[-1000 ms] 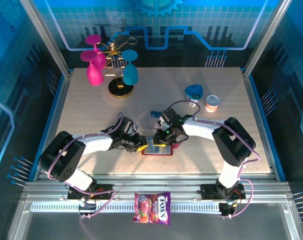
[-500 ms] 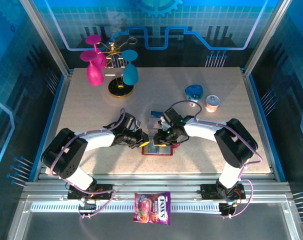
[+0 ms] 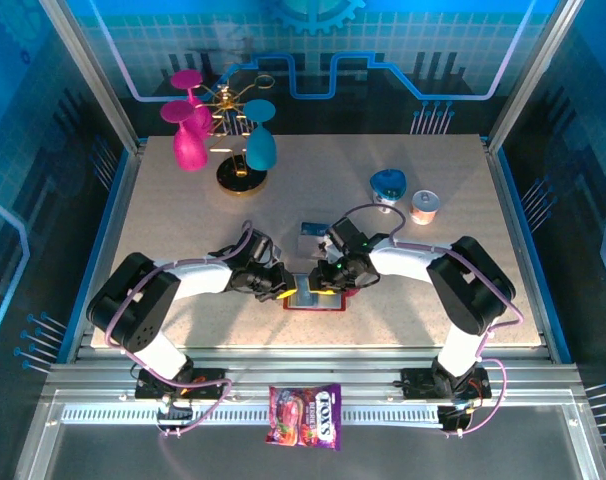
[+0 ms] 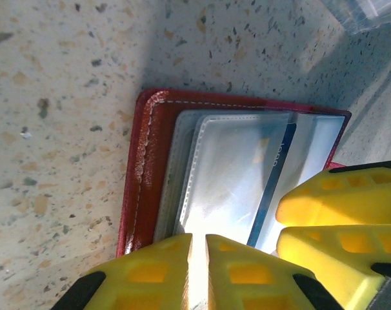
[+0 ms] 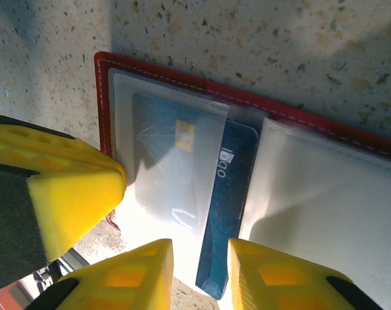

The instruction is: Take the credit cards out of the card holder

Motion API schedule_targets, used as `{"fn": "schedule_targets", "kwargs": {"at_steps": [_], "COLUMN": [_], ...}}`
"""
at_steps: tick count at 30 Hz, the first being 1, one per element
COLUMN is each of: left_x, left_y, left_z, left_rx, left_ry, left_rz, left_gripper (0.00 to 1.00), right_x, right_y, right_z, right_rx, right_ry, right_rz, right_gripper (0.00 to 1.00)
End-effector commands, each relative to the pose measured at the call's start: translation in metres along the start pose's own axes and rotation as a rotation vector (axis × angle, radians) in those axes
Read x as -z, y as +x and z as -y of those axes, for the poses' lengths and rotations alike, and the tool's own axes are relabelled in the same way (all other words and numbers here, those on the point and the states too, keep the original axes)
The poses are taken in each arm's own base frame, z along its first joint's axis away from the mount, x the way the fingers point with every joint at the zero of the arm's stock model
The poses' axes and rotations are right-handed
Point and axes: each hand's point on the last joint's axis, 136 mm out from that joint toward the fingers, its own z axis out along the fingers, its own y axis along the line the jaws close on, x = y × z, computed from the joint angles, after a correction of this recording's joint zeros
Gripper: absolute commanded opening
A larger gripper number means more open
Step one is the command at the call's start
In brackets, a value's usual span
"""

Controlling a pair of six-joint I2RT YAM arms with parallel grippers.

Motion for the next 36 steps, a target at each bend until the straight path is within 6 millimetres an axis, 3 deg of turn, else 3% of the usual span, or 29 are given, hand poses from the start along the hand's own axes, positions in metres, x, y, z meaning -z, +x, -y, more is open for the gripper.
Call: {"fn": "schedule_targets", "kwargs": {"at_steps": [1, 14, 22, 23, 36], "left_x": [-0.003, -0.007, -0.008, -0.008, -0.008], "left_y": [0.001, 0.004, 0.006, 0.007, 0.006], "left_z": [-0.007, -0.019, -0.025, -0.025, -0.026], "left_rx": [-0.003, 0.015, 0.021, 0.021, 0.020], "left_ry": [-0.026, -0.059, -0.082, -0.083, -0.094], "left_rz": [-0.010, -0.026, -0.034, -0.036, -0.041], "left_gripper": [0.14, 0.09, 0.08, 0.09, 0.08], "right_x": [-0.006, -0.014, -0.004, -0.006, 0.002], "right_y": [0.004, 0.007, -0.003, 0.003, -0.003], "right_z": [0.009, 0.012, -0.002, 0.004, -0.003], "right_rx": [-0.032, -0.057, -0.063, -0.076, -0.093], "right_ry": [-0.001, -0.029, -0.113, -0.109, -0.198], "right_rz": [-0.022, -0.036, 0.006, -0.006, 0.024], "right_gripper": [0.30, 0.29, 0.27, 0.27, 0.20]}}
